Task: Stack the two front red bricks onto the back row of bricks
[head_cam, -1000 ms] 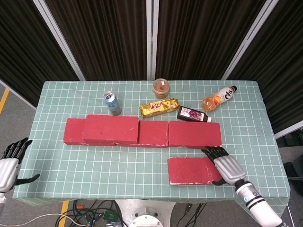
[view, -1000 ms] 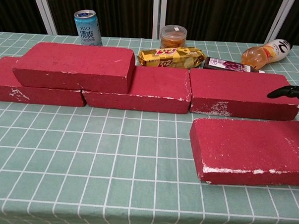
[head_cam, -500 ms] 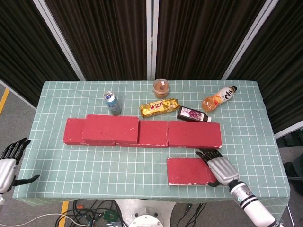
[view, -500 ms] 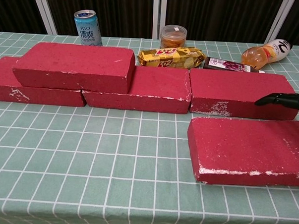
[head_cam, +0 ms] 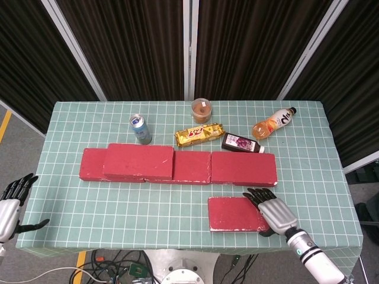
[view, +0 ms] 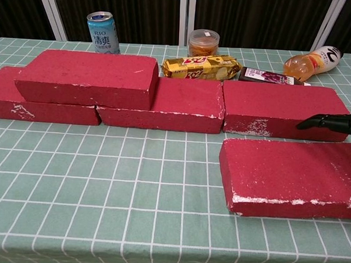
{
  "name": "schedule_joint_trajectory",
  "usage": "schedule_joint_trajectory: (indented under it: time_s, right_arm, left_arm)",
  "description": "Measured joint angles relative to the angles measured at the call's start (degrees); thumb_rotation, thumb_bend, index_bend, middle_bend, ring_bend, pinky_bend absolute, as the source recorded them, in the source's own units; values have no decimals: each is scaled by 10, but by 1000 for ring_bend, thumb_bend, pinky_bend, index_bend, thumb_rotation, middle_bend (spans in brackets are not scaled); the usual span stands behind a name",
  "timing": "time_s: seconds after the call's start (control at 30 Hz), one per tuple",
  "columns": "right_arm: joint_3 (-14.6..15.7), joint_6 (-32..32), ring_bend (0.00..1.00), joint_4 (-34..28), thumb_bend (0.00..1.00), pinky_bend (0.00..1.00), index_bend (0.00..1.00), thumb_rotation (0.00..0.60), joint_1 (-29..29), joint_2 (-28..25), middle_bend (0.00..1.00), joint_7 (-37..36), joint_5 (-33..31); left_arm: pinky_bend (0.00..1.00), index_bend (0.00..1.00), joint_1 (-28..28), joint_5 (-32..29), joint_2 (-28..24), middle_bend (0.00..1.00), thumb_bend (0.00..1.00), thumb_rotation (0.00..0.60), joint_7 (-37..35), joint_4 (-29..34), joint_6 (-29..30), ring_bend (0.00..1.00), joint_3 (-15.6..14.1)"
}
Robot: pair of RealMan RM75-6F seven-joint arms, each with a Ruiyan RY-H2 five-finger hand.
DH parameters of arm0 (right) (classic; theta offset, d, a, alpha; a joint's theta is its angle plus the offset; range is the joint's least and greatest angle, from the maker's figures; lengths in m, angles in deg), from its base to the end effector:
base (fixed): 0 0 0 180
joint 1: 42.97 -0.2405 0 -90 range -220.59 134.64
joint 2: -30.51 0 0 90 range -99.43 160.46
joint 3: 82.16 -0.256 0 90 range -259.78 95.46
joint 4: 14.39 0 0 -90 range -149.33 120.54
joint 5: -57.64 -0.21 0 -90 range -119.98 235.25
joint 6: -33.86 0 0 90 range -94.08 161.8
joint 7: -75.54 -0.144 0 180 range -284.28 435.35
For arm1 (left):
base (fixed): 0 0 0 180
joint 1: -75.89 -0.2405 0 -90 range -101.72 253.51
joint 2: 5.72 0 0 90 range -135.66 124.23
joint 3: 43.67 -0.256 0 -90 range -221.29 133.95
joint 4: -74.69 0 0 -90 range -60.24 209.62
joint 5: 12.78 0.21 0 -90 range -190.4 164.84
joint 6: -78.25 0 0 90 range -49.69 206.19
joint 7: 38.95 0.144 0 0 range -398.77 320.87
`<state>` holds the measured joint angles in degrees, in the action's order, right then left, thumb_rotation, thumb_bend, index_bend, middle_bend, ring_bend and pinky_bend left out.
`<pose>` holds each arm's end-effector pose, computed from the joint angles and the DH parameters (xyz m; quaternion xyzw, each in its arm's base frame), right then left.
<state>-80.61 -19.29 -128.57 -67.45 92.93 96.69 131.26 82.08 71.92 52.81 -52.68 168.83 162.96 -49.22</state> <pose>-0.2106 -0.2089 0.0626 0.7770 -0.4450 0.2520 0.3671 -0.3243 0.1564 0.1710 -0.5748 -0.4797 -0.3892 0.5367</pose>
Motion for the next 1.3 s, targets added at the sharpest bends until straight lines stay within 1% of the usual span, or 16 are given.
schedule_joint_trajectory:
  time_s: [0.57,0.9,1.0,1.1,1.17,1.3]
  right_arm:
    - [-1,29,0,12,0,0,0,600,-43,37,0,40,-76]
    - [5,29,0,16,0,3,0,600,-57,45,4,48,-95]
    - [6,29,0,21,0,30,0,600,-60,49,28,42,-95]
    - [5,23,9,24,0,97,0,600,-60,53,87,39,-92]
    - [5,17,32,26,0,138,0,600,-60,55,121,37,-89]
    - [7,11,89,27,4,178,0,600,-59,56,162,31,-78]
  left_arm:
    - [0,0,-15,1,5,0,0,600,-11,-14,-13,0,15]
    - [0,0,-20,2,9,0,0,600,-17,-22,-21,0,21]
    - [0,0,-21,3,10,0,0,600,-15,-22,-24,0,22]
    - [0,0,-21,2,9,0,0,600,-15,-22,-27,0,24]
    - [0,0,-22,3,9,0,0,600,-16,-21,-27,0,25]
    - [0,0,-23,6,8,0,0,600,-16,-20,-28,0,26]
